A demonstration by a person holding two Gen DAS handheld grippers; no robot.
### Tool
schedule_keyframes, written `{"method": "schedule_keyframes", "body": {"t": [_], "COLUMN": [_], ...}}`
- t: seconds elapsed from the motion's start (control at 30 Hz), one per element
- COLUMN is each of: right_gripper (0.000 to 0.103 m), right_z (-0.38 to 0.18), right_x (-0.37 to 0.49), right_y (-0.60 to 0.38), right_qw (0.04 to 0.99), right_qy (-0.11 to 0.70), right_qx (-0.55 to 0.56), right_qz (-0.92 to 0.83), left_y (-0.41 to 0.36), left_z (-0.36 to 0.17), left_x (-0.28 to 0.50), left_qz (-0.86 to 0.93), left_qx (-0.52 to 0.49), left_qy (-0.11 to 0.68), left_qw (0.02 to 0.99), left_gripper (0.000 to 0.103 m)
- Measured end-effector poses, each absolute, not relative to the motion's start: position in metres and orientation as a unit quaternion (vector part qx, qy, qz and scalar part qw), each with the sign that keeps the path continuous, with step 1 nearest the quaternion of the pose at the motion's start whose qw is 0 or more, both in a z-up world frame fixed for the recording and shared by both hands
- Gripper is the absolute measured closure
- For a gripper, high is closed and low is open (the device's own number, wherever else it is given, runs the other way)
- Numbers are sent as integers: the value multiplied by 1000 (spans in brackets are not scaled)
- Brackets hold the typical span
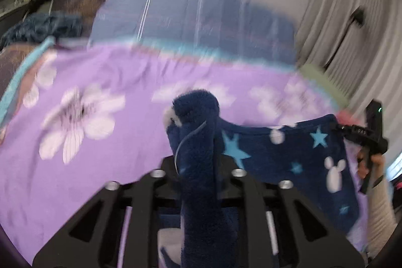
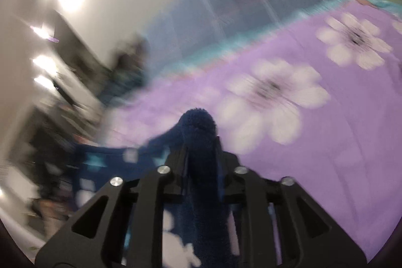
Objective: Fold small clothes
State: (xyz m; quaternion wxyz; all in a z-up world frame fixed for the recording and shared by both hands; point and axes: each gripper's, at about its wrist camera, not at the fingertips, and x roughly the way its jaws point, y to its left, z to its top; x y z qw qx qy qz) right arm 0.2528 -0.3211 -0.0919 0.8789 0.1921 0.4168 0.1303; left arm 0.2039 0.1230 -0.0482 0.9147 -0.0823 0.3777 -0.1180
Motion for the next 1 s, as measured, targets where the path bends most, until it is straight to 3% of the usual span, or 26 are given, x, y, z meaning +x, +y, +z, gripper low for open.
{"method": "schedule_keyframes", "body": {"t": [0.13,0.17,0.2,0.27,0.33,0.43,0.5,0.53,0.57,0.6,0.63,1.0], "right_gripper": [78,73,69,56,53,42,42,52,81,93,98,92], "right_z": [-140,-140,-137,-127,-115,-104,-105,-106,-109,-115,-118,-134], "right_x": [245,239,231,211,185,151,139,132,127,122,120,98], "right_y": [-325,-330,-334,-345,-351,-357,-366,-370,-375,-383,-389,-399], "right_qw": [856,856,859,870,881,894,894,895,895,890,887,858], "right_qy": [460,455,449,430,415,400,402,400,400,412,416,435], "right_qx": [213,221,224,223,208,183,175,176,178,184,191,226], "right_qz": [106,108,106,94,88,90,93,86,79,70,63,158], "left_y": [123,125,127,129,124,101,76,54,35,10,-6,-221], "left_z": [-118,-120,-118,-101,-83,-50,-35,-28,-26,-27,-29,-72], "left_x": [227,224,221,210,198,172,154,143,135,124,119,51], "left_qz": [-72,-73,-69,-47,-37,-53,-80,-108,-132,-165,-183,-329], "left_qx": [-67,-67,-65,-59,-41,-12,-4,-3,-3,-1,0,107], "left_qy": [472,468,459,434,414,376,360,357,359,367,373,438], "left_qw": [876,878,883,898,909,925,929,928,924,915,910,830], "left_gripper": [73,70,62,58,58,52,51,51,51,51,51,51]}}
